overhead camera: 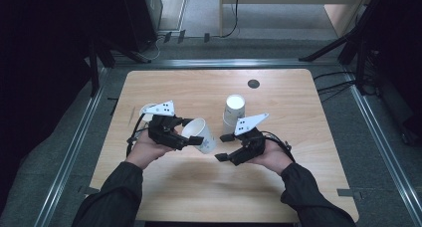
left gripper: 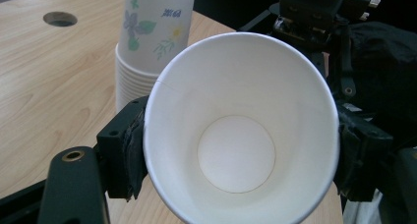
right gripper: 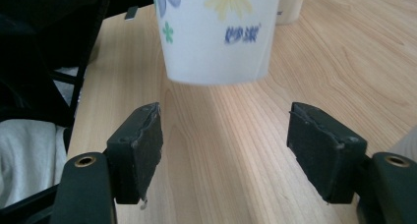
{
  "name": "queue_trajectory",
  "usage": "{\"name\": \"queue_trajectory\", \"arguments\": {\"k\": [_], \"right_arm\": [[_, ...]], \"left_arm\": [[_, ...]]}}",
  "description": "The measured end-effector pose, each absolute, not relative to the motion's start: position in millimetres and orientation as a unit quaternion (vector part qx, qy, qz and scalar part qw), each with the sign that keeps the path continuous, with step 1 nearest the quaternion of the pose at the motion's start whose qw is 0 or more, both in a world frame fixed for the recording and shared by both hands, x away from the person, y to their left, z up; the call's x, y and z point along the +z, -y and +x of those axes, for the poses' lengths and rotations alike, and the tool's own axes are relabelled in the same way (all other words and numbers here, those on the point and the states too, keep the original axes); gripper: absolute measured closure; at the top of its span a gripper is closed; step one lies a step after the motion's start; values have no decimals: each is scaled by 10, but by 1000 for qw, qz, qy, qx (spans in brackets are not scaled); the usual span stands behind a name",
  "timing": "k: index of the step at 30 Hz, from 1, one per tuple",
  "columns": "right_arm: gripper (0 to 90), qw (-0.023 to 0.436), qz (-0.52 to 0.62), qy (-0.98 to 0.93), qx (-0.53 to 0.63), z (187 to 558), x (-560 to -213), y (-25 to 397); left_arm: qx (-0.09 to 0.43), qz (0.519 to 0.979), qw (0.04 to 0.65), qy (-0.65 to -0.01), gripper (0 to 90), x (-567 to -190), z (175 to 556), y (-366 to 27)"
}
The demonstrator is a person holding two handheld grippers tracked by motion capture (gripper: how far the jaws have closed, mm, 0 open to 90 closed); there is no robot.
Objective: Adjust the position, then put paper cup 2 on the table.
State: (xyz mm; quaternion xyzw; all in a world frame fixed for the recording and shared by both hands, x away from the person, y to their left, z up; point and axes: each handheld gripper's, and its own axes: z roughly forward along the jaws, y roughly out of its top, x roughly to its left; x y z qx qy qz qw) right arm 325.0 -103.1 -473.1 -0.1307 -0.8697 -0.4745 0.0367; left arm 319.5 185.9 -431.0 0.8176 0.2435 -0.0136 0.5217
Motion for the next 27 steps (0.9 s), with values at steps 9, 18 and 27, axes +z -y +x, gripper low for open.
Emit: {"name": "queue_trajectory", "arguments": {"k": [9, 18, 27], "right_arm": [[287, 26, -139, 873, -466, 3262, -4746, 1096], [281, 1, -160, 875, -457, 3286, -4773, 1182], [272, -3, -183, 876, -447, 3280, -4795, 1322]], "left_arm": [[6, 831, 495, -253, 226, -4312, 3178, -2000], [21, 832, 482, -273, 226, -4333, 3142, -2193], [37, 830, 471, -297, 226, -4370, 3124, -2471]]}}
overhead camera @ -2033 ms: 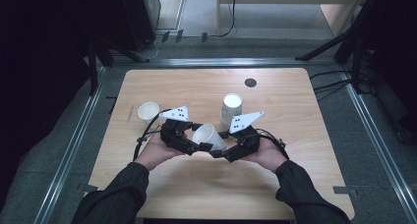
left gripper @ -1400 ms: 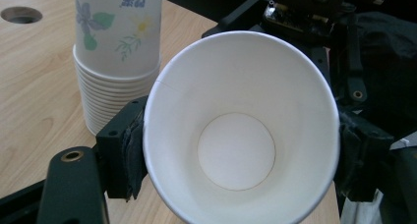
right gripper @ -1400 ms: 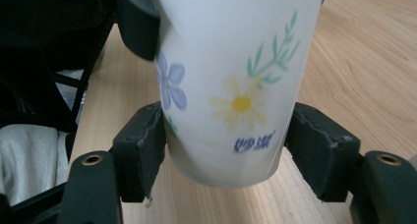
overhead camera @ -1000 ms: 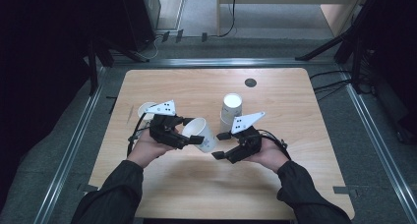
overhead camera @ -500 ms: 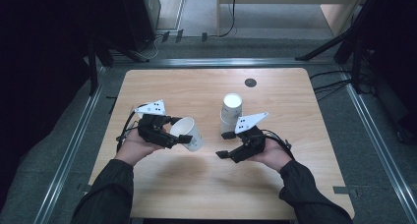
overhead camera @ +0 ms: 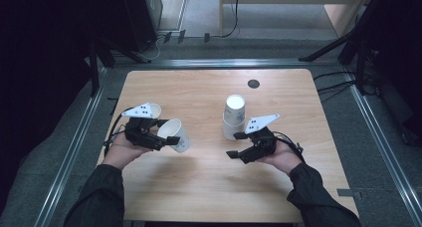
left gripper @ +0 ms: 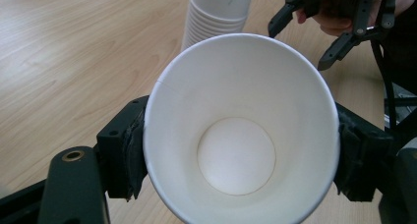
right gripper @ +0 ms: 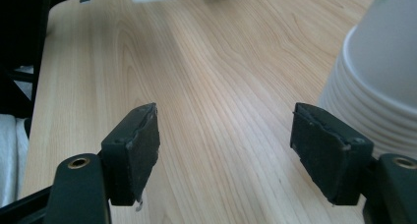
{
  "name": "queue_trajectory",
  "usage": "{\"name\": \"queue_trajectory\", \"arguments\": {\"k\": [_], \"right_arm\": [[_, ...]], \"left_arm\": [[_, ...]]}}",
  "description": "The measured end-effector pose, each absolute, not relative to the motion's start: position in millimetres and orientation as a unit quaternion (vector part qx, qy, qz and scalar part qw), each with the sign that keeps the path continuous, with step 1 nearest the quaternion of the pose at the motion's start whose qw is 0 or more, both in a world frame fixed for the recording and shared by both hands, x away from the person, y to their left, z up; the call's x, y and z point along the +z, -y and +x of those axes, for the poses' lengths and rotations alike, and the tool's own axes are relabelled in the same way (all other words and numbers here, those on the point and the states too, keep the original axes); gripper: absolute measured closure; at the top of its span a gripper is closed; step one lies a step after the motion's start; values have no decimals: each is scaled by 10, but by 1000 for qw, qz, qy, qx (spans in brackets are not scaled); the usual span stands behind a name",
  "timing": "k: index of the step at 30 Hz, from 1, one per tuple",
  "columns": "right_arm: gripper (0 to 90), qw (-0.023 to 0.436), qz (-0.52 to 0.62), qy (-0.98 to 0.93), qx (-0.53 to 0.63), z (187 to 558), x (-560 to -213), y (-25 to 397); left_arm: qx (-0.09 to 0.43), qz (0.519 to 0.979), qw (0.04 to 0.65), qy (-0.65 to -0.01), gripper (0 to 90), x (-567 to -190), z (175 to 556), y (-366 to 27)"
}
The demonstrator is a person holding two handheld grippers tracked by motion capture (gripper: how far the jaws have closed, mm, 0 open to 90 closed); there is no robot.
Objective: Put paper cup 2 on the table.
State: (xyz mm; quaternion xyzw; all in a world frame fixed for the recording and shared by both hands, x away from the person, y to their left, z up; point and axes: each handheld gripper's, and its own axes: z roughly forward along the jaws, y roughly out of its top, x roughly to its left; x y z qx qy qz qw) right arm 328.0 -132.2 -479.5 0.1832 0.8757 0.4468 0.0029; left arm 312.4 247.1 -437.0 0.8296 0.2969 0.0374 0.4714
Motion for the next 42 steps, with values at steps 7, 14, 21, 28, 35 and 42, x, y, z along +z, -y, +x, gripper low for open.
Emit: {"name": "queue_trajectory", "arguments": {"k": [7, 14, 21, 28, 35, 42], "right_arm": [[272, 6, 198, -879, 434, 3281, -4836, 1393], [271, 10, 202, -881, 427, 3299, -4863, 1377], [271, 6, 206, -880, 429, 3324, -4876, 1356], [271, 5, 203, -879, 431, 3337, -4874, 1339], [272, 5, 206, -879, 430, 3345, -4872, 1341], [271, 4, 206, -878, 431, 3344, -4870, 1334]], "left_arm": [[59, 827, 461, -317, 227, -4396, 3110, -2690], [75, 828, 442, -338, 227, -4473, 3102, -2875], [80, 832, 418, -356, 227, -4588, 3103, -2969], [93, 841, 388, -365, 227, -4718, 3087, -3026], [106, 849, 367, -364, 227, -4779, 3128, -3037], [119, 856, 350, -361, 227, -4847, 3165, -3050]]}}
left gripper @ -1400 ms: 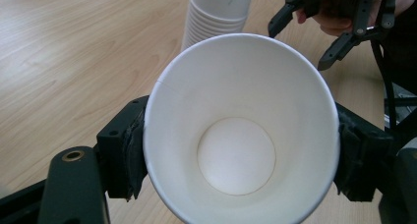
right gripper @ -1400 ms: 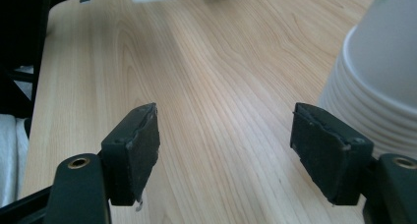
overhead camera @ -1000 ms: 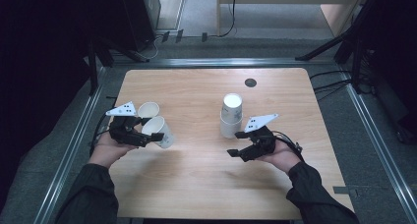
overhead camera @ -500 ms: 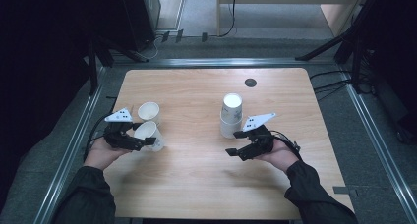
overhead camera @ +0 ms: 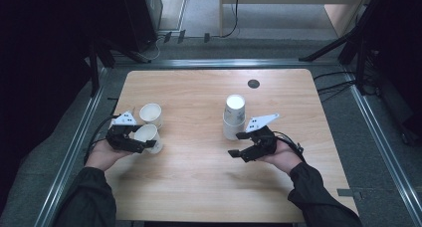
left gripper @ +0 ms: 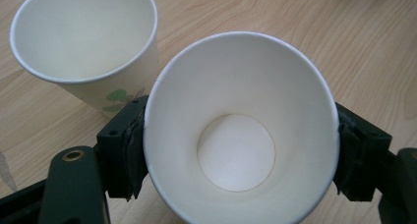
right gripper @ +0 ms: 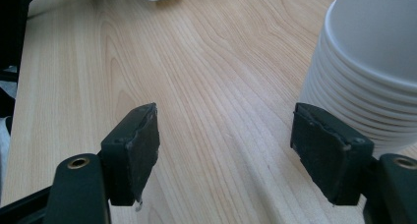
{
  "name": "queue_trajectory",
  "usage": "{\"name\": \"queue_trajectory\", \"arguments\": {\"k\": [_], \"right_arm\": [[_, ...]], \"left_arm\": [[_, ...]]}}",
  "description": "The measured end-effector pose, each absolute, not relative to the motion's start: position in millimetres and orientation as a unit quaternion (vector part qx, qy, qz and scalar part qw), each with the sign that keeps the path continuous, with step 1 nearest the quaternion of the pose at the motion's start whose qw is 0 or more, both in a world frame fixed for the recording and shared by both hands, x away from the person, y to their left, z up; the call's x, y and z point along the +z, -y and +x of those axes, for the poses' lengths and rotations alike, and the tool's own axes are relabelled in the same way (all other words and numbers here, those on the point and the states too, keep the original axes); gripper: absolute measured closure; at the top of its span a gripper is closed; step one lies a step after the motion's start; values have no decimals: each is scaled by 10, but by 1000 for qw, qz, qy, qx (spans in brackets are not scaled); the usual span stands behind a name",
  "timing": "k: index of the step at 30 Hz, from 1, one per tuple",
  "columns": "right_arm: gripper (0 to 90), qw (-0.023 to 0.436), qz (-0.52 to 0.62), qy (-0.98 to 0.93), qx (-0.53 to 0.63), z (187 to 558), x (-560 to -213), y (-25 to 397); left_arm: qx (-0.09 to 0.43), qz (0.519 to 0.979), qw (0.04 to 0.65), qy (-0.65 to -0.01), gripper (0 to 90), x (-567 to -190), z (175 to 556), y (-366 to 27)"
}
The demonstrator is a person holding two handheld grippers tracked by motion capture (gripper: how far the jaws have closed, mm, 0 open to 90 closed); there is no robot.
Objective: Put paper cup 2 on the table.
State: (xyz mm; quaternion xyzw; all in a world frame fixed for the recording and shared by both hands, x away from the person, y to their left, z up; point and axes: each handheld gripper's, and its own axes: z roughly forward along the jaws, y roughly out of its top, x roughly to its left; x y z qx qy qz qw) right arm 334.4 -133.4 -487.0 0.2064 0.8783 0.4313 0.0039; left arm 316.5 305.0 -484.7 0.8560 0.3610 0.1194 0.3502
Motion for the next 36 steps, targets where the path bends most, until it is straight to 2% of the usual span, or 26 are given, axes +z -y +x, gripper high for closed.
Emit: {"name": "queue_trajectory", "arguments": {"k": [21, 36], "right_arm": [[272, 4, 202, -880, 430, 3339, -4880, 1314], [272, 3, 202, -880, 429, 3329, -4879, 1301]], "left_arm": [[138, 871, 329, -337, 211, -4934, 3192, -2971], [117, 869, 317, -361, 166, -4943, 3222, -2965]]}}
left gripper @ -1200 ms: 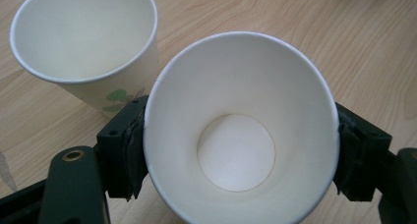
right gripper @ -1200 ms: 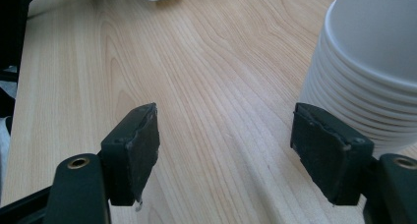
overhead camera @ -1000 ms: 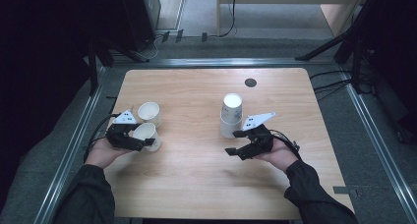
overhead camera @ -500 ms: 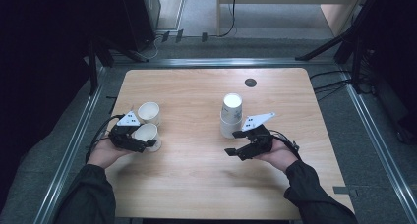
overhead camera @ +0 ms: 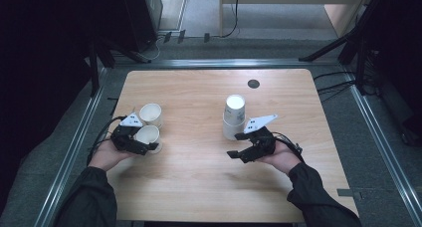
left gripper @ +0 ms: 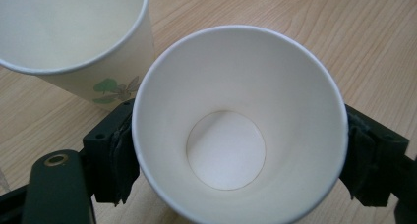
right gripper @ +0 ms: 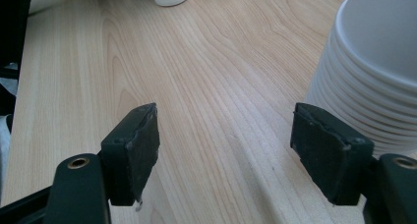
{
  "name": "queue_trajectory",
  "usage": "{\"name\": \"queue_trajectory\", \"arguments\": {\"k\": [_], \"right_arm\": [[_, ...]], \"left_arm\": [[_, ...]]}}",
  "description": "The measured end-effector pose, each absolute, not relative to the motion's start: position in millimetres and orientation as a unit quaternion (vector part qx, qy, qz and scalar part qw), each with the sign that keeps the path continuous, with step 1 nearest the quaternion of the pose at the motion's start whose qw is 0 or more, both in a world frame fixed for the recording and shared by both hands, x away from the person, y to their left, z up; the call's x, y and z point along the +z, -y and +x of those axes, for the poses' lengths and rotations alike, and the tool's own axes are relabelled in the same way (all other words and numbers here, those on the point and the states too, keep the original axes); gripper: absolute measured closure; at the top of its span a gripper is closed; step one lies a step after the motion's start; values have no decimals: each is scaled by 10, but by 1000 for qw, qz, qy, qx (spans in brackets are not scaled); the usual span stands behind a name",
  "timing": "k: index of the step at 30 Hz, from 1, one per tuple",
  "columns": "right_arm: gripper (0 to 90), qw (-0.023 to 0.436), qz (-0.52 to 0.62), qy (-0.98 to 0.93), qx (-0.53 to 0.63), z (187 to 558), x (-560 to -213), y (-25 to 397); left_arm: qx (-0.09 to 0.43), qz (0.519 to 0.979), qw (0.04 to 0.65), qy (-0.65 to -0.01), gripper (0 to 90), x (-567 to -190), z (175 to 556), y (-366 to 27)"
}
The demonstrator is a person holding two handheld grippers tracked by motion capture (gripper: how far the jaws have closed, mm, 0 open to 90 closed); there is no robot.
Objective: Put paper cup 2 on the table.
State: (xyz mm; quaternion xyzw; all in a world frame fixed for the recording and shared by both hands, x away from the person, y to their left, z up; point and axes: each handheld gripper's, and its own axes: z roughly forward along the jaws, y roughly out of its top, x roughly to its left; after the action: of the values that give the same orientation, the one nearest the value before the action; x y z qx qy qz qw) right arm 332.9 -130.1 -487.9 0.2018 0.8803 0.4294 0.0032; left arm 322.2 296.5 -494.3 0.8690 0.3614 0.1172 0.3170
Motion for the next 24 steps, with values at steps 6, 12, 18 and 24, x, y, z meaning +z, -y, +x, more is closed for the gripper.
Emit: {"name": "queue_trajectory", "arguments": {"k": [6, 12, 18, 24], "right_arm": [[272, 5, 201, -880, 431, 3335, -4878, 1307], [271, 2, 200, -881, 429, 3328, -4880, 1296], [272, 4, 199, -880, 431, 3328, -4875, 1299], [272, 4, 199, -880, 431, 3328, -4870, 1304]], "left_arm": [[110, 866, 323, -367, 153, -4935, 3224, -2976], [103, 864, 329, -367, 130, -4915, 3220, -2985], [101, 858, 338, -373, 124, -4883, 3213, -3001], [100, 849, 351, -381, 124, -4818, 3202, -3035]]}}
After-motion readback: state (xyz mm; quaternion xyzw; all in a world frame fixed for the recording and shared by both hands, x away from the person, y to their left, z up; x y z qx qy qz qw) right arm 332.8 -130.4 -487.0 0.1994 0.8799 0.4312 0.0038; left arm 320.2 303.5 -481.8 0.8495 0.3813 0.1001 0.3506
